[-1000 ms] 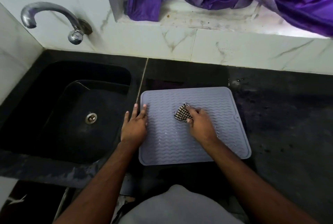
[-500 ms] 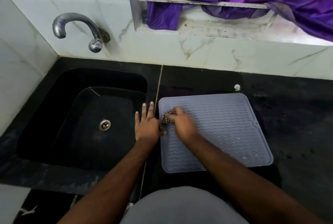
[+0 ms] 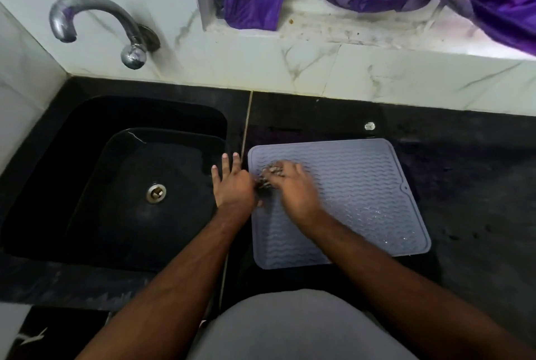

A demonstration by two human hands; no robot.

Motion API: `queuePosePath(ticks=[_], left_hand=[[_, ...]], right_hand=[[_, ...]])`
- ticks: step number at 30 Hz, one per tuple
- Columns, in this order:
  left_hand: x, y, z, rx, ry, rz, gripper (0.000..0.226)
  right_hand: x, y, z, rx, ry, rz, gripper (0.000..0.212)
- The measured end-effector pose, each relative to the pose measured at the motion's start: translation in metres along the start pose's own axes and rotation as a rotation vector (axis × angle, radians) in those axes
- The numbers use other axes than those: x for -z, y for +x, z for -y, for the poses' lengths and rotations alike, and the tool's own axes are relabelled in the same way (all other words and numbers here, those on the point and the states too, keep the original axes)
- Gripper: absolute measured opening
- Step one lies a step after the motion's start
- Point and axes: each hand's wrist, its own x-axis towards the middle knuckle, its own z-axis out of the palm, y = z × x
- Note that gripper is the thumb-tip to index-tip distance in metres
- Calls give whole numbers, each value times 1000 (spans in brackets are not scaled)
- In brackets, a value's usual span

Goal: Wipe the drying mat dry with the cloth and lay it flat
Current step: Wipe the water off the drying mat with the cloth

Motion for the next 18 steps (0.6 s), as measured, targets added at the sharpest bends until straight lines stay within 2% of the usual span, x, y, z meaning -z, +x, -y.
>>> queuePosePath(ticks=[3,6,8,11,13,15,17,18], left_hand=[[2,-1,-4,33,21,-7,48],[0,-1,-5,55,52,17,49],[-2,-1,-6,32,74,23,52],[0,-3,-6,-37,93,16,60],[0,-1,-4,-135,148,38,73],[3,3,-4,-212,186,82,87],[9,8,-4,-230,197,131,100],[12,10,-5,-230,211,150,102]], right_hand=[[-20,-5,7,73,-141,49,59],[-2,-11,-23,193,-329,30,55],[14,-18,-49,193,-401,35,58],[32,-22,-76,93,-459,69,60],[38,-15,-75,0,-409,71,51],[38,-2,-60,-72,-214,10,45],[29,11,-33,-85,-22,-71,55],[20,15,-19,-76,0,-68,59]])
